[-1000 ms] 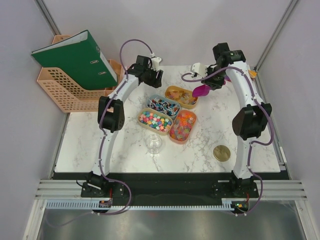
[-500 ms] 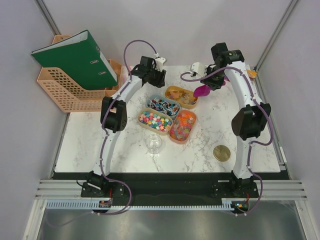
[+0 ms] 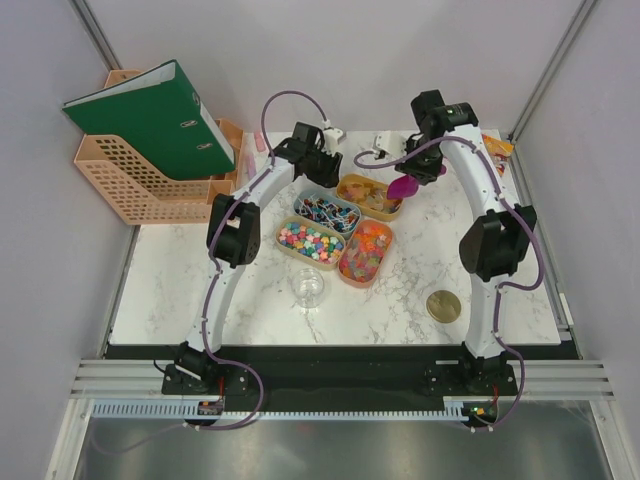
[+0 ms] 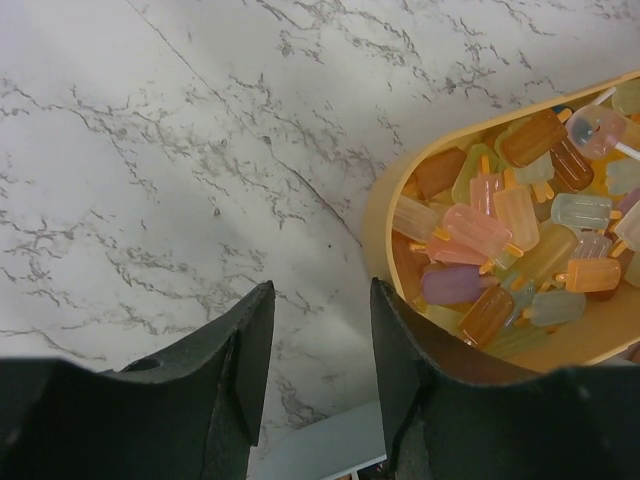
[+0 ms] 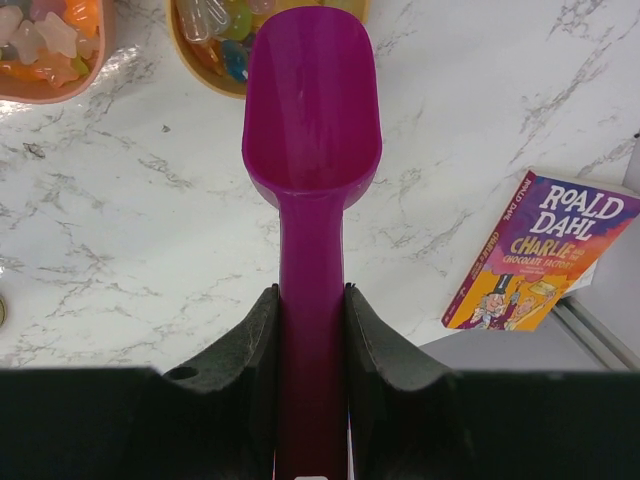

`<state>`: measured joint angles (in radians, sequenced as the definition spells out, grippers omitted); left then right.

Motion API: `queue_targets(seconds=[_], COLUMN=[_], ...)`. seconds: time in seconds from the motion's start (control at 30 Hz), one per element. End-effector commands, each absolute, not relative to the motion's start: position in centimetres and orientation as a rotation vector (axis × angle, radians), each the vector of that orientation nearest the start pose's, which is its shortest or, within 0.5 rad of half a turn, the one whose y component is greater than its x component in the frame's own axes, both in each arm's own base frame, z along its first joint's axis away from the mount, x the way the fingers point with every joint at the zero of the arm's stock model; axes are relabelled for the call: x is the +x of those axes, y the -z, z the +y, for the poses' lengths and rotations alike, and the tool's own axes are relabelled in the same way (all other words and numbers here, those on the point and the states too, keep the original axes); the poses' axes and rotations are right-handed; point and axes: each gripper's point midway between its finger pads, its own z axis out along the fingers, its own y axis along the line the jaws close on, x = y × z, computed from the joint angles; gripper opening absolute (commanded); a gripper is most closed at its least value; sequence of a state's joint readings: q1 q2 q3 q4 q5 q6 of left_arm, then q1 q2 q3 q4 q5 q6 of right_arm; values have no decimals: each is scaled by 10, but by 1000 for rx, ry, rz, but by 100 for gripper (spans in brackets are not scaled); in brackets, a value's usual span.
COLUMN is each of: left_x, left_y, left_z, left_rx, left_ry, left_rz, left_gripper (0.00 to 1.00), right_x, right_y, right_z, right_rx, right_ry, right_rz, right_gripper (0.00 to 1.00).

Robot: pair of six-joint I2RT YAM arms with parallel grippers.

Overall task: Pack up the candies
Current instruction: Scoop the fake candies from the storage box.

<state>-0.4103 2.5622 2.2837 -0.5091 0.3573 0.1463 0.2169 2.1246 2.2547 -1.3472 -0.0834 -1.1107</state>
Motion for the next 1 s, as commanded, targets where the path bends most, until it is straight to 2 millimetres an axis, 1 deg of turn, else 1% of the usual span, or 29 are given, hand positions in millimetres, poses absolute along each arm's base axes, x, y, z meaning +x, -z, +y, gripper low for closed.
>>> queue_targets(seconds=[0.0, 0.1, 0.13, 0.2, 0.23, 0.37, 0.43, 0.53, 0.67, 0.83, 0.97], left_x=[544, 538, 537, 535, 535, 534, 533, 532, 530, 530, 530], left_y=[-49, -52, -52, -51, -49, -52, -54, -56, -57, -61, -64], left_z=[-313, -313, -313, -313, -313, -316, -317, -318, -320, -320, -322], left_rx=[812, 808, 808, 808, 807, 803, 804, 807, 813, 809, 801], left_ry=[637, 650, 652, 661, 664, 685, 697, 712, 726, 737, 756], left_rz=[2243, 2256, 2259, 2267, 2270, 2264, 2262, 2258, 2255, 2249, 2246], left_gripper=[50, 50, 50, 50, 50, 49, 49, 49, 48, 48, 48], right_x=[427, 427, 425, 422, 420, 420, 420, 419, 421, 431, 433], right_y=[-181, -179, -177, -175, -172, -163, -162, -154, -139, -125, -119], right_z=[73, 69, 63, 60, 59, 54, 55, 56, 61, 71, 73], right_rx=[-1793, -1788, -1791, -1796, -1800, -1788, -1791, -1816, -1862, -1894, -1915], right_ry=[98, 127, 159, 175, 177, 223, 233, 254, 272, 290, 303], right_rz=[2291, 2318, 2342, 2359, 2377, 2434, 2439, 2458, 2477, 2471, 2473], right_gripper=[0, 0, 0, 0, 0, 0, 0, 0, 0, 0, 0])
